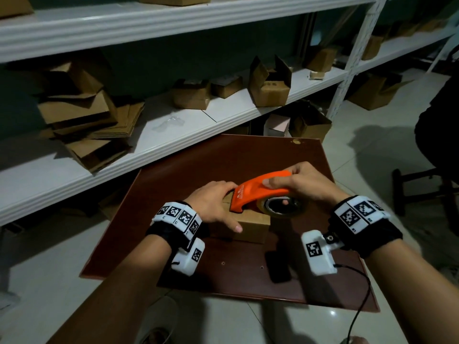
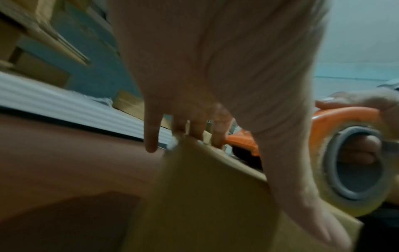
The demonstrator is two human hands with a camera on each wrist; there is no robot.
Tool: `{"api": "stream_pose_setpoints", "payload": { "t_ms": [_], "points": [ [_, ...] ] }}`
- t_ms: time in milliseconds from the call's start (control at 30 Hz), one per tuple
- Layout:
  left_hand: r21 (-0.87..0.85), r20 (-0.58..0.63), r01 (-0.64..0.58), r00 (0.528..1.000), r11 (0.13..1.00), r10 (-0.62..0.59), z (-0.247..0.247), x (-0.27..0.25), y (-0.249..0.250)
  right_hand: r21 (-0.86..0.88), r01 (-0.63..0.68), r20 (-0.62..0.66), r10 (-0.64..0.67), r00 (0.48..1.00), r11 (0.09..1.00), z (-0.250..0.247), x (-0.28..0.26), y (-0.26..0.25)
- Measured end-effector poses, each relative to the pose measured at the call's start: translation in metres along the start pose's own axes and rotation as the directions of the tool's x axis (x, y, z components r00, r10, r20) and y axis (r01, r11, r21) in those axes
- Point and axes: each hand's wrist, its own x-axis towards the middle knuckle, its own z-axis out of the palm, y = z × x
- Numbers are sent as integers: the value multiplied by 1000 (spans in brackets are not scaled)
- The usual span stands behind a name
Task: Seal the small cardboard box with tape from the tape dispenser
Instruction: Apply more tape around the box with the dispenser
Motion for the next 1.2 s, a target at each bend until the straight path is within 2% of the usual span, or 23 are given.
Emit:
{"api": "stream_pose_setpoints", "payload": {
  "t_ms": [267, 633, 833, 1067, 1200],
  "points": [
    [-59, 13, 12, 1000, 998, -12, -14, -7, -20, 29, 19, 24, -20, 999, 999, 17, -3, -7],
    [-227, -24, -36, 999, 973, 31, 11, -6, -30, -2, 8, 6, -8, 1000, 1000, 22, -2, -13],
    [-77, -67, -57, 996, 995, 52, 15, -9, -28, -16, -5, 29, 5, 1000, 1000, 18, 3, -9],
    [-19, -216, -9, 976, 1000, 5, 26, -9, -20, -31, -1, 19, 2, 1000, 1000, 12, 7, -5],
    [10, -239, -6, 971, 1000, 8, 27, -11, -18, -48, -8, 38, 9, 999, 999, 8, 8, -4]
  ]
}}
